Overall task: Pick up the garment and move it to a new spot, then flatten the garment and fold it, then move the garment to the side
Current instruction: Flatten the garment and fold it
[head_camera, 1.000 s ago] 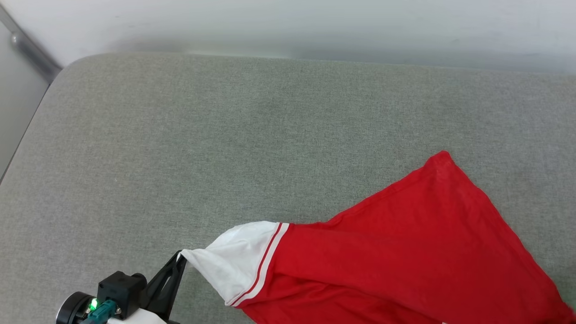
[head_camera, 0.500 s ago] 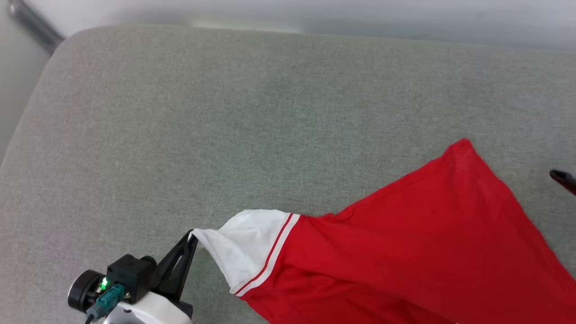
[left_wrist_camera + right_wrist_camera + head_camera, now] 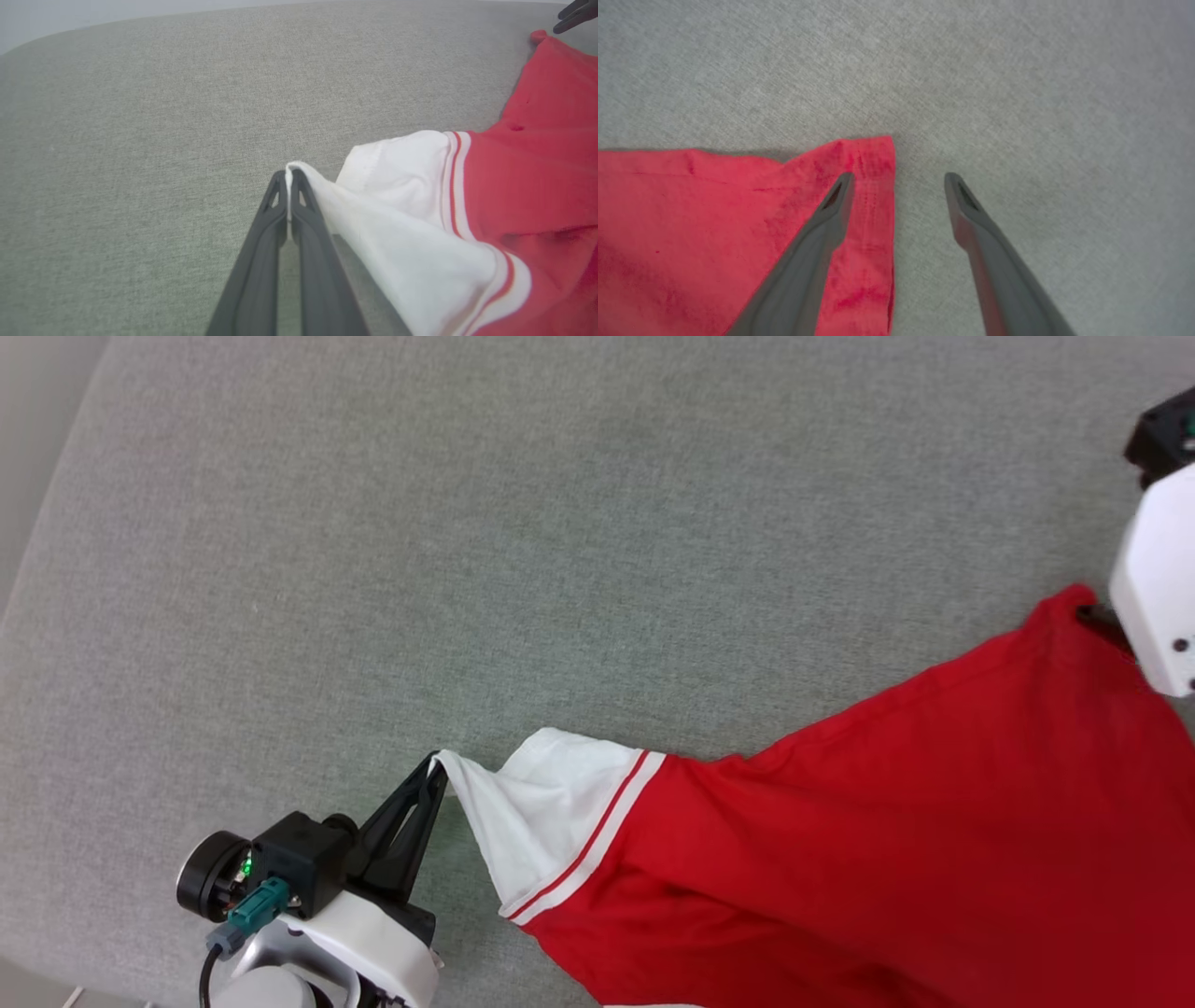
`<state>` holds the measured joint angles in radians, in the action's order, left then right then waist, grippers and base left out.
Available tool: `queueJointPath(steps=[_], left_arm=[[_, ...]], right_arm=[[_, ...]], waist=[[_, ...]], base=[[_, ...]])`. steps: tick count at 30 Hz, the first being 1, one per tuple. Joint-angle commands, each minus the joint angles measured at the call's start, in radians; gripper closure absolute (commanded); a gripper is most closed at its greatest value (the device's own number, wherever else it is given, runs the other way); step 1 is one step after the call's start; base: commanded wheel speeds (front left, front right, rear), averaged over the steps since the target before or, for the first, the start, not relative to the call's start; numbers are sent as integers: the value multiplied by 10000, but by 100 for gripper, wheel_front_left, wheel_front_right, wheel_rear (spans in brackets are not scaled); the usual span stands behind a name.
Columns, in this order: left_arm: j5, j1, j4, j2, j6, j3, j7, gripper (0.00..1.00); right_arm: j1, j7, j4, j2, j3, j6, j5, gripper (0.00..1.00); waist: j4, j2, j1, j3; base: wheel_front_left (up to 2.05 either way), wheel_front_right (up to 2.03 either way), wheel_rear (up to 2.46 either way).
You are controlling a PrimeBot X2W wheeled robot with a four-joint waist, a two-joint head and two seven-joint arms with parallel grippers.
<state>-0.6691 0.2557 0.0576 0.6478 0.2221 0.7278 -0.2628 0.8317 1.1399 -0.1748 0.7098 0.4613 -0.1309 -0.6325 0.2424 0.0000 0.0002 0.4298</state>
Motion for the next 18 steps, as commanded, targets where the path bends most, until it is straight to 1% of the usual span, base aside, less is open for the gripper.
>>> queueJointPath(steps=[1,3,8,9,10,11,15,18], left_arm=[[61,137,-51,-57,-45,-83,-24,100],[124,198,-116,-118,-99,-116,-24,100],[223,217,-267,-202,-232,-202,-25,100],[247,217,-291,-210,-244,-227,-25,100],[255,211,-317,-220,-260,-248,-25,100],[246,204,-352,-225,-269,-264,-25,100],[309,155,-428,-176,-287,-359,-25,100],[349,43,-456,-44,-275,-429,-25,100]], right_arm=[[128,-32,-155,-128,139,5,37,0],[160,-62,-400,-198,503,4,46,0],[-379,-119,-969,-186,1556,-10,-276,0],[-363,-244,-1020,-186,1637,-12,-340,13],[-299,-443,-1077,-208,1628,-10,-422,78],[-218,-587,-1134,-228,1627,-10,-484,100],[221,-1416,-1132,-143,1615,-1,-639,100],[544,-2290,-937,-75,1738,5,-731,100]], waist=[[147,0,-2,218],[183,0,-2,316],[200,0,-2,407],[181,0,-2,410],[158,0,-2,400],[134,0,-2,367],[-13,0,-2,-16],[-165,0,-2,-469]], base=[[0,0,0],[0,0,0],[0,0,0],[0,0,0],[0,0,0],[0,0,0],[0,0,0],[0,0,0]])
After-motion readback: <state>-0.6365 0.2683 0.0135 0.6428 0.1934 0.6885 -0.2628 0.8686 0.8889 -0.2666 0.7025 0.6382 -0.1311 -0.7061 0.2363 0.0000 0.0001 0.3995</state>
